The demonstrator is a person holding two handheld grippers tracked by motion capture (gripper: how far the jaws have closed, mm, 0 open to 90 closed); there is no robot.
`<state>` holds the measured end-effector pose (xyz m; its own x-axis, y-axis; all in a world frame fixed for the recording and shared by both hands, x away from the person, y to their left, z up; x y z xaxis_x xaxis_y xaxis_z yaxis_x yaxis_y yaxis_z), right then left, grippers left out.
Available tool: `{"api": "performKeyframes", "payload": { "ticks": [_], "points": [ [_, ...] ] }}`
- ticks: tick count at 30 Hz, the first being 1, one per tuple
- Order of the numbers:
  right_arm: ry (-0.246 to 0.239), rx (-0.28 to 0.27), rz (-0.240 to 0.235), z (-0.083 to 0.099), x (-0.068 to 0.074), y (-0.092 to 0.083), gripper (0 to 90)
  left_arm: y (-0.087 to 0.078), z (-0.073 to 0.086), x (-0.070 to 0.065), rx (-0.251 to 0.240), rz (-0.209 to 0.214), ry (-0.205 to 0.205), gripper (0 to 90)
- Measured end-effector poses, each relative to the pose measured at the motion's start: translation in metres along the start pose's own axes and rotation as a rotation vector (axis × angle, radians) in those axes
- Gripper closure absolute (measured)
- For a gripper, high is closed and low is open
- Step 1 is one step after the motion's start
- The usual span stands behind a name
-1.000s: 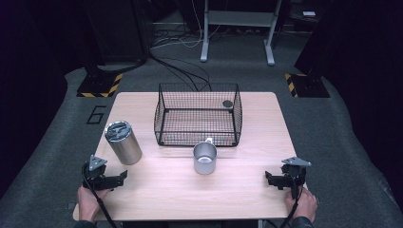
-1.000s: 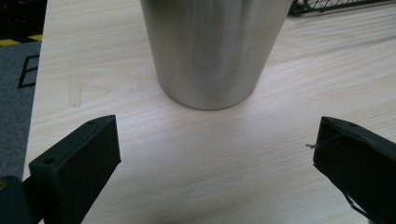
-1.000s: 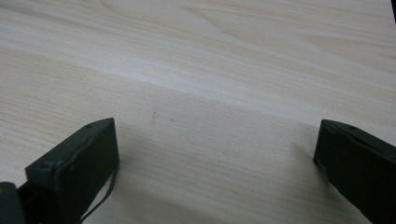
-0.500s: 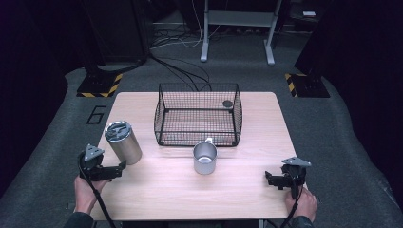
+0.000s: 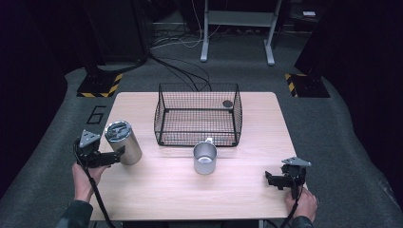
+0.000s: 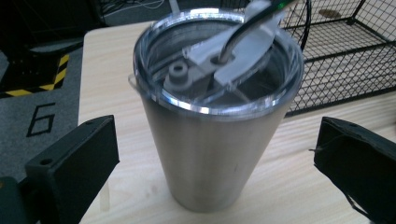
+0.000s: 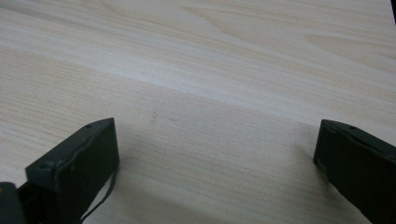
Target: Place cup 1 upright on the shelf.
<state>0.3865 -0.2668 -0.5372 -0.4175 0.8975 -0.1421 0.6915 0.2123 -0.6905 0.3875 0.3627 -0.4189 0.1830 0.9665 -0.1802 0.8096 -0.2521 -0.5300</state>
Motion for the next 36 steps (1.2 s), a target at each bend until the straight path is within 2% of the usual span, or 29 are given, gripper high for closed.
{"api": "performKeyframes", "payload": {
  "ticks": [3, 12, 15, 26, 36],
  "points": [
    [0.0, 0.0, 0.0, 0.0, 0.0, 0.0, 0.0, 0.003, -0.008, -0.003, -0.014, 0.005, -0.01, 0.0],
    [0.0, 0.0, 0.0, 0.0, 0.0, 0.0, 0.0, 0.012, -0.02, -0.008, -0.024, -0.004, 0.018, 0.0],
    [-0.001, 0.0, 0.0, 0.0, 0.0, 0.0, 0.0, 0.017, -0.025, -0.009, -0.012, -0.005, 0.024, 0.1],
    [-0.001, 0.001, 0.0, 0.0, 0.0, 0.0, 0.0, 0.032, -0.026, -0.008, -0.017, -0.008, 0.015, 3.2],
    [-0.001, 0.0, 0.0, 0.0, 0.0, 0.0, 0.0, 0.038, -0.026, -0.008, -0.003, -0.014, 0.021, 3.5]
  ]
}}
Point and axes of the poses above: each handheld gripper's, and its own axes: y roughly forward along the jaws, z roughly out of its underside, x roughly to its left, the point moved 1 cm from there along y, roughly forward along the jaws, and after that the axes turned 12 degrees about -y, right-handed, at the moved point
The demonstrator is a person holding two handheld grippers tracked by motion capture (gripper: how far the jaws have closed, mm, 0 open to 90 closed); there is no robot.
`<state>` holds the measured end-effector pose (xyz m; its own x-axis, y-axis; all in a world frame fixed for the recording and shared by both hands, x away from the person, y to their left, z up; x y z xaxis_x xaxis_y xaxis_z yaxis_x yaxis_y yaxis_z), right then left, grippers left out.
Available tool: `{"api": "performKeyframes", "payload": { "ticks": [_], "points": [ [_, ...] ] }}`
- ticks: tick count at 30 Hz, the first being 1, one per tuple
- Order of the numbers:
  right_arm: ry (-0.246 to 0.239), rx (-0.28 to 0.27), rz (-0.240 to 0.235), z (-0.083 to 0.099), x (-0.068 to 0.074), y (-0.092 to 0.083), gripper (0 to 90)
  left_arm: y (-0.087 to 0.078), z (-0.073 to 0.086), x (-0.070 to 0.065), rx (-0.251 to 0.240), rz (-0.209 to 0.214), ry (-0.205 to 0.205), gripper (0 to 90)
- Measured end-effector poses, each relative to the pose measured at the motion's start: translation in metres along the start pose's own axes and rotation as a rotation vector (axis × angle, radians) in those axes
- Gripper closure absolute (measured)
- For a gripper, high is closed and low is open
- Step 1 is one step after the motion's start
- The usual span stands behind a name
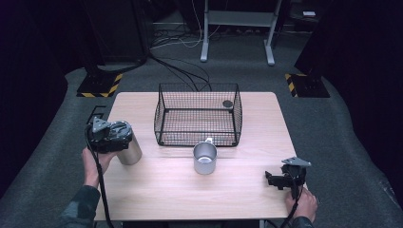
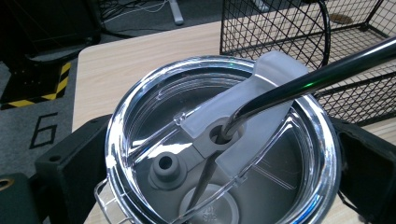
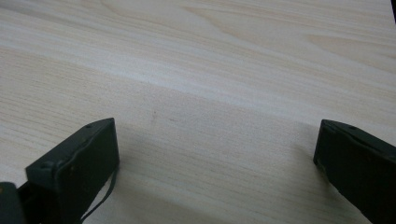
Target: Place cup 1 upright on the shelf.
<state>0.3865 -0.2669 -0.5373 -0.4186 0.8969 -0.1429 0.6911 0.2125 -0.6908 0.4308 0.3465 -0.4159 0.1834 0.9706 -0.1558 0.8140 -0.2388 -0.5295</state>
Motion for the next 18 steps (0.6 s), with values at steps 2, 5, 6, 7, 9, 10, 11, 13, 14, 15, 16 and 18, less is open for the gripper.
{"api": "performKeyframes", "payload": {
  "ticks": [2, 5, 6, 7, 9, 10, 11, 13, 14, 15, 16, 18],
  "points": [
    [-0.001, 0.001, 0.001, 0.0, 0.0, 0.0001, 0.0, 0.0005, 0.0003, 0.0003, -0.006, 0.003, -0.002, 3.7],
    [-0.002, 0.003, 0.0, 0.0, 0.0001, -0.0001, 0.0, 0.0007, -0.0004, 0.0014, -0.001, 0.012, 0.001, 3.9],
    [-0.002, 0.002, 0.0, 0.0, 0.0001, 0.0, 0.0, 0.0007, -0.0006, 0.0016, 0.001, 0.014, 0.002, 3.9],
    [-0.002, 0.003, 0.0, 0.0, 0.0, 0.0, 0.0, 0.0007, -0.0006, 0.0018, 0.001, 0.017, 0.002, 4.0],
    [-0.001, 0.003, 0.0, 0.0, 0.0, -0.0001, 0.0, 0.0009, -0.0007, 0.0022, 0.0, 0.02, 0.004, 4.0],
    [-0.001, 0.002, 0.0, 0.0, 0.0001, 0.0, 0.0, 0.0009, -0.0007, 0.0022, 0.0, 0.02, 0.004, 4.1],
    [-0.001, 0.002, 0.0, 0.0, 0.0001, 0.0, 0.0, 0.0008, -0.0008, 0.0029, 0.002, 0.024, 0.005, 4.1],
    [-0.001, 0.002, 0.0, 0.0, 0.0001, 0.0, 0.0, 0.0006, -0.0007, 0.0031, 0.002, 0.026, 0.008, 4.1],
    [-0.001, 0.002, 0.0, 0.0, 0.0, 0.0, 0.0, 0.0005, -0.0007, 0.003, 0.003, 0.025, 0.008, 4.1],
    [-0.001, 0.002, 0.0, 0.0, 0.0, 0.0, 0.0, 0.0001, -0.0006, 0.0028, 0.004, 0.025, 0.008, 4.1],
    [-0.001, 0.003, 0.0, 0.0, 0.0001, -0.0001, 0.0, 0.0001, -0.0006, 0.0028, 0.004, 0.025, 0.008, 4.1],
    [-0.001, 0.002, -0.001, 0.0, 0.0, -0.0001, 0.0, -0.0003, -0.0003, 0.003, 0.003, 0.026, 0.007, 4.1]
  ]
}}
Point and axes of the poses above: each handheld gripper's, and its own axes: y roughly forward along the jaws, z roughly out of its underside, x roughly to its left, the point moved 1 cm from there along y, roughly forward along the jaws, and after that the axes turned 12 degrees about -y, right-handed, at the moved point
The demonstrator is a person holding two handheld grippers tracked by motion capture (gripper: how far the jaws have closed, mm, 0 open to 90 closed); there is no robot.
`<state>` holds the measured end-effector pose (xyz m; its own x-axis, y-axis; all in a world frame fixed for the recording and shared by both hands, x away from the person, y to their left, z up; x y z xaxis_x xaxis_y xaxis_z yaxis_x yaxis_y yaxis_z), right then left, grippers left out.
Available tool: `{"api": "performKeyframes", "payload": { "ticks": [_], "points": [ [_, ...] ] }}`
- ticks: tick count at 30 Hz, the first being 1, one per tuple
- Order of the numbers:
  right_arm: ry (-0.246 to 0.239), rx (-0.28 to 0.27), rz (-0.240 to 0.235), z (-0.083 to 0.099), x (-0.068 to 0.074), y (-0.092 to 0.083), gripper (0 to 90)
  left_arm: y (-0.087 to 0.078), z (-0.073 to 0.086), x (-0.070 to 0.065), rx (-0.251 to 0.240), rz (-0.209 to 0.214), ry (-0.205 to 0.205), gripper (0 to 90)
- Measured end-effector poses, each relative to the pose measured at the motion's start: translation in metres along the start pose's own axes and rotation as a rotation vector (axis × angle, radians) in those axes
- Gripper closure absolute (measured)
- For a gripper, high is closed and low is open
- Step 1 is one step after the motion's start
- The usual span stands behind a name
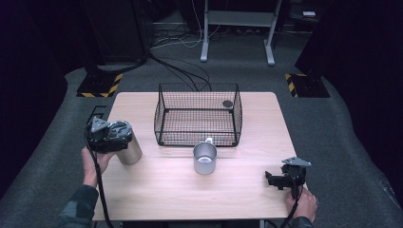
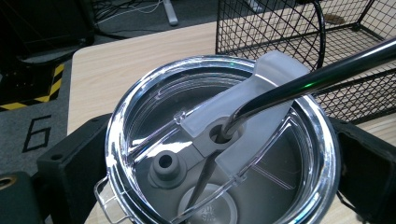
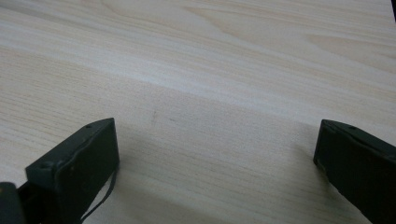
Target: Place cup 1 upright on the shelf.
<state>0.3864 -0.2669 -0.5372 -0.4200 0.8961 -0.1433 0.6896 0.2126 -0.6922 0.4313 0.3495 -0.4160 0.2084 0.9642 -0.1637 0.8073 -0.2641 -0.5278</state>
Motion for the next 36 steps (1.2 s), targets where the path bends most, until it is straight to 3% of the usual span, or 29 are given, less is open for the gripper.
{"api": "performKeyframes", "payload": {
  "ticks": [12, 36],
  "points": [
    [0.0, 0.0, 0.001, 0.0, 0.0, 0.0, 0.0, -0.011, 0.0, -0.002, -0.021, 0.017, 0.013, 4.2],
    [-0.001, -0.001, 0.002, 0.0, 0.0, 0.0, 0.0, -0.043, -0.01, -0.025, -0.036, 0.11, 0.08, 4.1]
  ]
}}
Point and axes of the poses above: each handheld gripper's, and its own axes: y roughly forward along the jaws, z roughly out of its underside, x roughly to its left, the point moved 1 cm from there along y, roughly forward along the jaws, and after that the axes turned 12 degrees about -y, right-handed, at the moved point
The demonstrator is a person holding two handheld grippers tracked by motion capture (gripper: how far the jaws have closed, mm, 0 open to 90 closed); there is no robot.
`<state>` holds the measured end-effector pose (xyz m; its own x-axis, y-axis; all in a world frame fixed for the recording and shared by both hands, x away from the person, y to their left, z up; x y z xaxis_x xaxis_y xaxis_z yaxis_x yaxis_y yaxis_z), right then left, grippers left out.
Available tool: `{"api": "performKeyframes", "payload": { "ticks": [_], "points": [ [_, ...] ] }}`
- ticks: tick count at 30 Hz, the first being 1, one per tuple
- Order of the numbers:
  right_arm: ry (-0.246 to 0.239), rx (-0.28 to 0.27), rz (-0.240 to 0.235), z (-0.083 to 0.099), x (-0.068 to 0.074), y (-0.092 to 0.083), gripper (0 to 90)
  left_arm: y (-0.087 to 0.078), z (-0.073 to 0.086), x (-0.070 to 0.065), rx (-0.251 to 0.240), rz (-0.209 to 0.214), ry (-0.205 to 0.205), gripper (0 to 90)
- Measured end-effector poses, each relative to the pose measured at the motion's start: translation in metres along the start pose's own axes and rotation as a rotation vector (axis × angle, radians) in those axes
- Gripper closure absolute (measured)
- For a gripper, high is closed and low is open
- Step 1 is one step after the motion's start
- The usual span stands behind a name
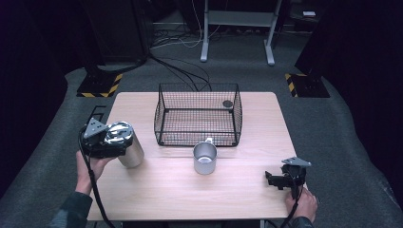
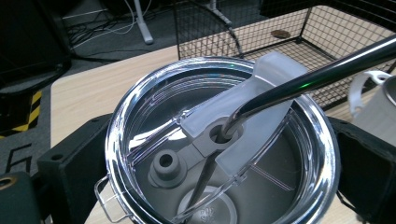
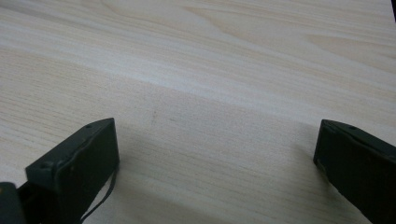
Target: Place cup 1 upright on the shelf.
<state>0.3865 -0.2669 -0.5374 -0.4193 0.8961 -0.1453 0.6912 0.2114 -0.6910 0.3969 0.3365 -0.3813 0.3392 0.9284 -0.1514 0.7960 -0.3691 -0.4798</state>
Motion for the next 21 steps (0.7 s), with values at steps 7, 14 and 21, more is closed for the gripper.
{"api": "performKeyframes", "payload": {
  "ticks": [7, 14, 21],
  "points": [
    [0.001, 0.002, -0.001, 0.0, 0.0, 0.0, 0.0, -0.006, -0.006, -0.012, -0.002, 0.035, 0.032, 4.1],
    [0.001, 0.002, -0.001, 0.0, 0.0, 0.0, 0.0, -0.007, -0.012, -0.022, -0.002, 0.074, 0.048, 4.1],
    [0.001, 0.001, -0.002, 0.0, 0.0, 0.0, 0.0, -0.007, -0.016, -0.031, 0.0, 0.105, 0.064, 4.1]
  ]
}}
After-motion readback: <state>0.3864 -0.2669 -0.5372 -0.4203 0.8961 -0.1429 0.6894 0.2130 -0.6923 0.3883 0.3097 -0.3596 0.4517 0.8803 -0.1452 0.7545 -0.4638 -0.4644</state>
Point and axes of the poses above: each handheld gripper's, and its own axes: y roughly forward along the jaws, z roughly out of its underside, x roughly to its left, the point moved 1 cm from there along y, roughly forward along the jaws, and after that the axes turned 12 degrees about -y, right-handed, at the moved point
